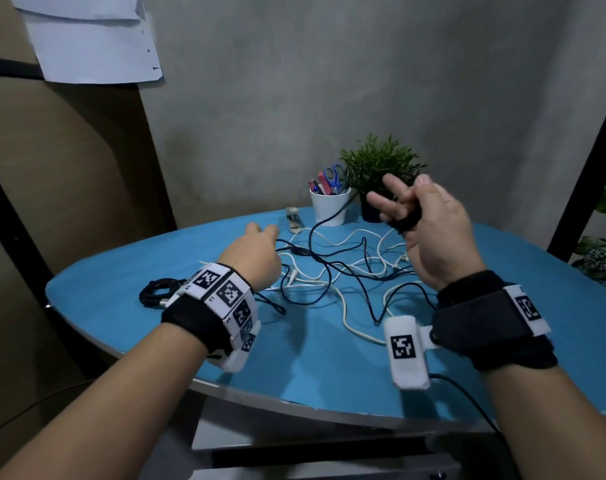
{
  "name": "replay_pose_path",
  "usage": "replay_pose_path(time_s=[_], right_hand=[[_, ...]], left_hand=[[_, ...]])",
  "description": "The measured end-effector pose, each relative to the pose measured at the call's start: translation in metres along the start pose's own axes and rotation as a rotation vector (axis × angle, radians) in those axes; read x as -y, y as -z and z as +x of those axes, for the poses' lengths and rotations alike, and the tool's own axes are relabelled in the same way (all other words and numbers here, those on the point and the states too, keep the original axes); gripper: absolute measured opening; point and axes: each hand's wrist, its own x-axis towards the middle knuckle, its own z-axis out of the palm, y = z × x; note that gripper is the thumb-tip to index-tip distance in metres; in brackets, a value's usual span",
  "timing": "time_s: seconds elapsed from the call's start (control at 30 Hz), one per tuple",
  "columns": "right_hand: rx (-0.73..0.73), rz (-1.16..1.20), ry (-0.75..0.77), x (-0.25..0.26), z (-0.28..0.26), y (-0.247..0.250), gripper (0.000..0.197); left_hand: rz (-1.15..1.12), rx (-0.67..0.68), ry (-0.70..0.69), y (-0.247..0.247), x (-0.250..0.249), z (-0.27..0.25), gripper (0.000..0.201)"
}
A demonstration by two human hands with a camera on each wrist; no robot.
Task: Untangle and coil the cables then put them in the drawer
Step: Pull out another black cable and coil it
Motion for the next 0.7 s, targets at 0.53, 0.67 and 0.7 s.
replay_pose_path(time_s=[0.53, 0.67, 0.7], right_hand=[[-0.123, 0.429, -0.086, 0.003, -0.002, -0.005, 0.027], [-0.125, -0.261, 0.106, -0.008, 0.002, 0.003, 0.021], [-0.08, -0.498, 0.16, -0.012, 0.002, 0.005, 0.018]], left_hand=[[0.167, 0.138, -0.625, -0.037, -0.048, -0.016, 0.022], [0.07, 0.234, -0.611, -0.038, -0.038, -0.02, 0.016], [0.005, 0.216, -0.595, -0.035, -0.035, -0.019, 0.016]])
